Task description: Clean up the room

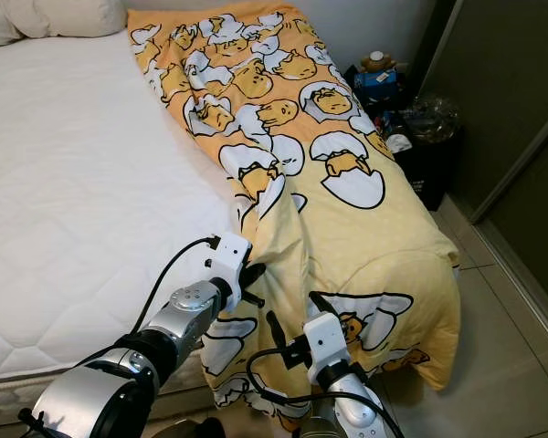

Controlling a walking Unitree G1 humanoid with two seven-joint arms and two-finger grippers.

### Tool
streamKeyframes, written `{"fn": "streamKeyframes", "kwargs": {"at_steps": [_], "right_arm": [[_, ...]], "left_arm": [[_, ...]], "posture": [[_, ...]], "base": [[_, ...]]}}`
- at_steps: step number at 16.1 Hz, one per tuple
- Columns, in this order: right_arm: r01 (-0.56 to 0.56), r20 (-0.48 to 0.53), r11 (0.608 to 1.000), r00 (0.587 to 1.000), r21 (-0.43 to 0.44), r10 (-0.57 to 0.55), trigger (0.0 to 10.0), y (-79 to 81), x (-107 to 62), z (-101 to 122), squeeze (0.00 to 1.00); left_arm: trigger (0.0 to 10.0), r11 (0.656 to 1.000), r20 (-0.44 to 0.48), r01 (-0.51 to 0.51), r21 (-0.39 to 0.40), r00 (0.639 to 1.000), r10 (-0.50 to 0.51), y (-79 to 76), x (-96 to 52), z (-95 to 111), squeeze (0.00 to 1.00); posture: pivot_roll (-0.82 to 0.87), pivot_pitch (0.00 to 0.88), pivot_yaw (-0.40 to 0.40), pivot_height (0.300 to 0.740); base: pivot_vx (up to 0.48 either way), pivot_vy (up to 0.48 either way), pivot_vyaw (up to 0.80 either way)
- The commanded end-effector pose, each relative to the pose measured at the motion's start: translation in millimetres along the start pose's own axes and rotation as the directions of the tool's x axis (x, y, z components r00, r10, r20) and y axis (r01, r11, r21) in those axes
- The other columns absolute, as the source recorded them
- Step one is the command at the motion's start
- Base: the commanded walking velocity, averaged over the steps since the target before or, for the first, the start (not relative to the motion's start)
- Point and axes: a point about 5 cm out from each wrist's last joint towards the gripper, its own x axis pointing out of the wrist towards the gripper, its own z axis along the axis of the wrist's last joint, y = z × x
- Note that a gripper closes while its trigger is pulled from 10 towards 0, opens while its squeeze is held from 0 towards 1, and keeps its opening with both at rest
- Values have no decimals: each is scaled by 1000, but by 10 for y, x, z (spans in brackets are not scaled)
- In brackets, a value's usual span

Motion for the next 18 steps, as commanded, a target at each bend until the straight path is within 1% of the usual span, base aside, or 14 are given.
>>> {"fn": "streamKeyframes", "kwargs": {"at_steps": [1,7,8,9,10,11,15,16,17,18], "right_arm": [[3,-9,1000,1000,6,-3,10000,-3,-10,-15,0],[3,-9,1000,1000,6,-3,10000,-3,-10,-15,0],[24,-28,999,999,35,-23,10000,-526,-328,5,0],[25,-64,999,998,35,-23,10000,-839,-586,0,0],[23,-83,999,996,30,-20,10000,-1035,-761,22,0],[17,-93,1000,996,23,-15,10000,-1130,-851,45,0],[1,-91,1000,996,24,1,10000,-1117,-860,65,0],[-37,-75,998,996,52,41,10000,-1114,-908,122,0],[-57,-65,997,996,61,60,10000,-1113,-936,155,0],[-95,-47,994,994,60,98,10000,-1113,-973,225,0]], "left_arm": [[0,1000,4,-11,-7,1000,11,11,7,27,0],[0,1000,4,-11,-7,1000,11,11,7,27,0],[0,999,-9,-35,-14,999,35,83,4,61,0],[0,999,-19,-49,-17,999,48,117,2,76,0],[0,998,-27,-59,-19,998,58,141,0,84,0],[0,997,-27,-70,-24,997,69,169,-4,95,0],[0,995,-5,-90,-37,996,90,239,-14,157,0],[0,993,-8,-109,-36,994,109,292,-28,161,0],[0,991,-10,-126,-35,992,126,333,-41,164,0],[0,984,-9,-173,-40,985,173,444,-72,190,0]], "posture": [[-278,43,72,736],[-278,43,72,736],[-315,0,103,736],[-311,0,103,736],[-308,0,102,736],[-303,0,100,736],[-293,0,101,736],[-292,0,102,736],[-297,3,103,736],[-300,6,104,736]], "base": [[0,0,0],[0,0,0],[0,0,0],[0,0,0],[0,0,0],[0,0,0],[0,0,0],[0,0,0],[0,0,0],[0,0,0]]}}
